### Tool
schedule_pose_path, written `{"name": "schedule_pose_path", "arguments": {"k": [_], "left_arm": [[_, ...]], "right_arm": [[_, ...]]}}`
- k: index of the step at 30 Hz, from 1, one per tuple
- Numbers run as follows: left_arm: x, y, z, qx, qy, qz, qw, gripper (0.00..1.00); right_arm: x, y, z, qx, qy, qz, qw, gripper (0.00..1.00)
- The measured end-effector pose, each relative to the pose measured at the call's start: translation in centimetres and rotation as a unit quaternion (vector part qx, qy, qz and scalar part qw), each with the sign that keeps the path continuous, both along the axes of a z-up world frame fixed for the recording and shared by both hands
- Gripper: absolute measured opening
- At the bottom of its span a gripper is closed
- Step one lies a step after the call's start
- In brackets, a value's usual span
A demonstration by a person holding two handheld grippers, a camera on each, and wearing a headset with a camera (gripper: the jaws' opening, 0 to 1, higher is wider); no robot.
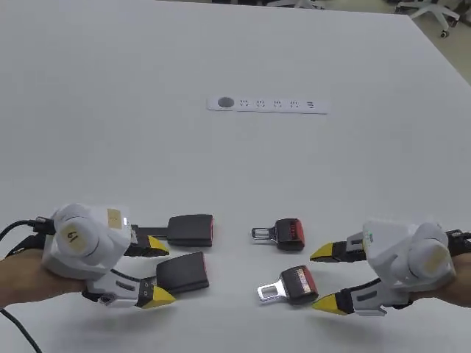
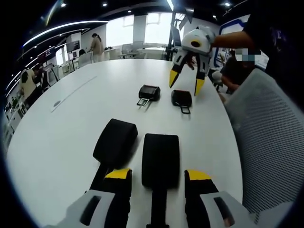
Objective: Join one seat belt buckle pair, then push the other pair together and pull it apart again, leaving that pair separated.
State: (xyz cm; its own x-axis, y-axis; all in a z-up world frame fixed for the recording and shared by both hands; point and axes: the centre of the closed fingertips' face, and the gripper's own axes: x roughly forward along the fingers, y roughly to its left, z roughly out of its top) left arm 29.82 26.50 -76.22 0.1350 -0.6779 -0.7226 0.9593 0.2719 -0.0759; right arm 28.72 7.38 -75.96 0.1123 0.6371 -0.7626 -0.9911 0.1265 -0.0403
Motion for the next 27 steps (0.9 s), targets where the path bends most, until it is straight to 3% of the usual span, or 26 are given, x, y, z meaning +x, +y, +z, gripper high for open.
{"name": "schedule_pose_path", "arguments": {"k": [8, 13, 27], "left_arm": [[0.4, 0.0, -0.7, 0.016, 0.003, -0.013, 0.9998, 0.42], [0.0, -0.1, -1.1, 0.028, 0.007, -0.018, 0.9994, 0.4], [-0.1, -0.1, -1.2, 0.028, 0.011, -0.037, 0.9989, 0.33]], "right_arm": [[0.1, 0.5, -0.6, -0.02, 0.002, 0.042, 0.9989, 0.39], [0.2, 0.8, -1.0, -0.026, 0.003, 0.055, 0.9981, 0.35], [0.2, 1.0, -1.7, -0.036, 0.008, 0.062, 0.9974, 0.32]]}}
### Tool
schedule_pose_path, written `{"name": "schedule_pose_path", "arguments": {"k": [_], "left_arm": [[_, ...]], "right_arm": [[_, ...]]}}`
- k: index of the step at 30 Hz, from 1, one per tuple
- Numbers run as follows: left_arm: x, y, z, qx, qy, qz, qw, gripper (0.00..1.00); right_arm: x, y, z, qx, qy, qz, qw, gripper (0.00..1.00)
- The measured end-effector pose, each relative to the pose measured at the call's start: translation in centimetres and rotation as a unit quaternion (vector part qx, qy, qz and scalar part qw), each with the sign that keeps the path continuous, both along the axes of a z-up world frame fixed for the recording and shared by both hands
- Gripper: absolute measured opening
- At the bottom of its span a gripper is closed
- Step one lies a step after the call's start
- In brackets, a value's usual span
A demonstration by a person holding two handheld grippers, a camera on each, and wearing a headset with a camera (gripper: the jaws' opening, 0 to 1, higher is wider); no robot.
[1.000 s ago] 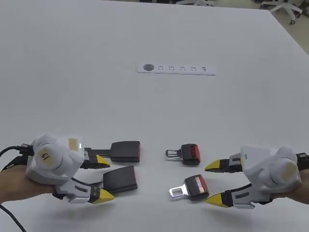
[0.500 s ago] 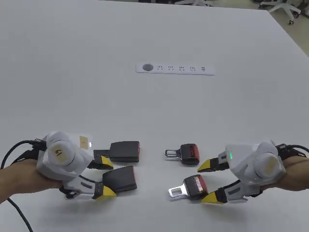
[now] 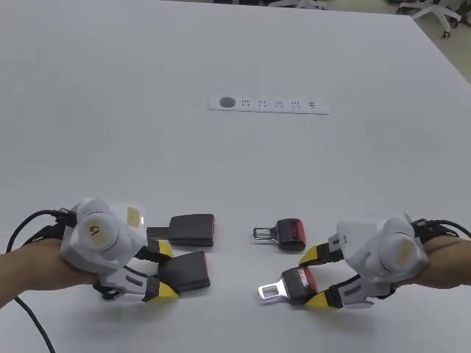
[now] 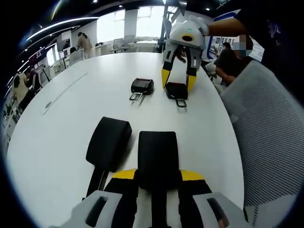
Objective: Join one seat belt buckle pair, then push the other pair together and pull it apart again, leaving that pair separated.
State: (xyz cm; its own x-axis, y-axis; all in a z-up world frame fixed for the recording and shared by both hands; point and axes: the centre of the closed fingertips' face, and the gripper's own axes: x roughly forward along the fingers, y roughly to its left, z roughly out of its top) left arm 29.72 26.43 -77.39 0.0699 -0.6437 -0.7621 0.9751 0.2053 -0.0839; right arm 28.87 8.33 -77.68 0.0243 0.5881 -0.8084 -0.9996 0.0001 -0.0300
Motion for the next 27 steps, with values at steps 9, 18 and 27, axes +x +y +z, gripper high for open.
{"name": "schedule_pose_path", "arguments": {"k": [9, 18, 27], "left_arm": [[-0.3, -0.1, 0.0, 0.004, -0.006, -0.026, 0.9996, 0.33], [-0.5, -0.1, 0.0, 0.005, -0.007, -0.045, 0.999, 0.33], [-0.7, -0.2, 0.1, 0.013, -0.006, -0.072, 0.9973, 0.32]], "right_arm": [[-0.1, 0.0, 0.1, -0.002, 0.001, -0.003, 1.0, 0.31], [0.1, 0.2, 0.0, 0.0, 0.003, -0.023, 0.9997, 0.3], [0.1, 1.0, 0.2, 0.006, 0.008, -0.038, 0.9992, 0.3]]}}
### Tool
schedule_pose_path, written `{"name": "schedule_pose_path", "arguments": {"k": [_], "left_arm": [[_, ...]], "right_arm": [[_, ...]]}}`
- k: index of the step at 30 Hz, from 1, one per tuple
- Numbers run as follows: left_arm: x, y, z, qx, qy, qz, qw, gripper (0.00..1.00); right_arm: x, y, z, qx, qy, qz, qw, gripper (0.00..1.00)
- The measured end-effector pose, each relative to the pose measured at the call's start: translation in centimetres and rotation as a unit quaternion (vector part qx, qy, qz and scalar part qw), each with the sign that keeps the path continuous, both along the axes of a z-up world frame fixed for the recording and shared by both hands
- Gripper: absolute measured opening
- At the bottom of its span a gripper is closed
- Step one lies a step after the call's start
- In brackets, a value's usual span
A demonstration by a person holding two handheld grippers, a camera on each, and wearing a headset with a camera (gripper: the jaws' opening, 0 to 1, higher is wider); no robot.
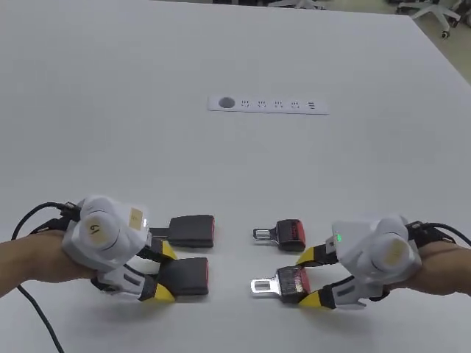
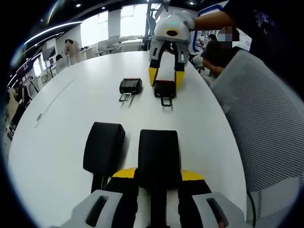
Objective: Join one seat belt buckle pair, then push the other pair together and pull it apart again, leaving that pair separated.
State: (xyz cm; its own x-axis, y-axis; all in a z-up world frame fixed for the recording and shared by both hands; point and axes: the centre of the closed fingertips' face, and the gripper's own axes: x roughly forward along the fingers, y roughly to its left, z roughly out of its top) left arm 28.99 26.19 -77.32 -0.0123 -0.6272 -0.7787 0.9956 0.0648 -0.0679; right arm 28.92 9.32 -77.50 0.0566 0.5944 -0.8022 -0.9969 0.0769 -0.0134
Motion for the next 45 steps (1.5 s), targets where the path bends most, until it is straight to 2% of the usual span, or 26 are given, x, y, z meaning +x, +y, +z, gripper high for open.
{"name": "schedule_pose_path", "arguments": {"k": [11, 45], "left_arm": [[0.1, 0.2, -0.2, 0.013, -0.004, -0.022, 0.9997, 0.32], [0.1, 0.1, 0.0, 0.017, 0.001, -0.016, 0.9997, 0.33]], "right_arm": [[0.1, 1.1, 0.1, 0.01, 0.002, -0.021, 0.9997, 0.3], [0.7, 4.6, 0.3, 0.032, -0.001, -0.028, 0.9991, 0.3]]}}
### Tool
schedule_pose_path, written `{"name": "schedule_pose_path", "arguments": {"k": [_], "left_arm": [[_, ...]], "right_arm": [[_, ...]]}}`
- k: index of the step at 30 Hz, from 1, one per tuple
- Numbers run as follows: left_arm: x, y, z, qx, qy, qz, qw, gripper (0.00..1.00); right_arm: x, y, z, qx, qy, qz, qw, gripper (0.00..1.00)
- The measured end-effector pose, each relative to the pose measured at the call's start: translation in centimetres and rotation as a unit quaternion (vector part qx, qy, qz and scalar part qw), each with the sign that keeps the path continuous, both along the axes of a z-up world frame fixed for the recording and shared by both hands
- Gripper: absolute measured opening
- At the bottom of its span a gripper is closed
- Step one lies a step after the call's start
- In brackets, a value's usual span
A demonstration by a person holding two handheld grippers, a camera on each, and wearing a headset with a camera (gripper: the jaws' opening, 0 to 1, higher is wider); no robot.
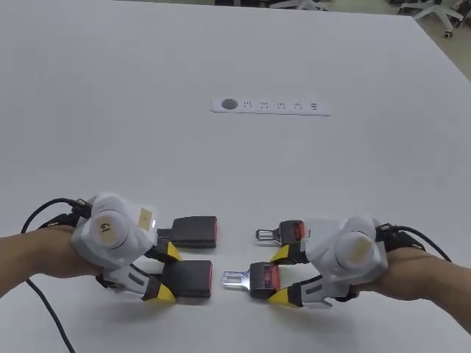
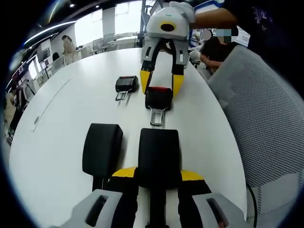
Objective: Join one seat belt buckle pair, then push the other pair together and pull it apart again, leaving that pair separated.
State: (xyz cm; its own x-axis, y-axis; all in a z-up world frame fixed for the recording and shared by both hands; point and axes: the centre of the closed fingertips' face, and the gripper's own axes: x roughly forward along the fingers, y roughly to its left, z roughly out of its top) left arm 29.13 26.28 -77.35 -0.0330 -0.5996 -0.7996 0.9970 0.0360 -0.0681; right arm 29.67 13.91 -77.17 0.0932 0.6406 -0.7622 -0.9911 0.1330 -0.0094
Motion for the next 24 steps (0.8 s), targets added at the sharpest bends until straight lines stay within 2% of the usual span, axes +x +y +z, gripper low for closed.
{"name": "schedule_pose_path", "arguments": {"k": [24], "left_arm": [[0.1, 0.1, -0.2, -0.002, 0.002, 0.004, 1.0, 0.32]], "right_arm": [[-0.2, 2.6, -0.1, 0.007, -0.003, 0.019, 0.9998, 0.3]]}}
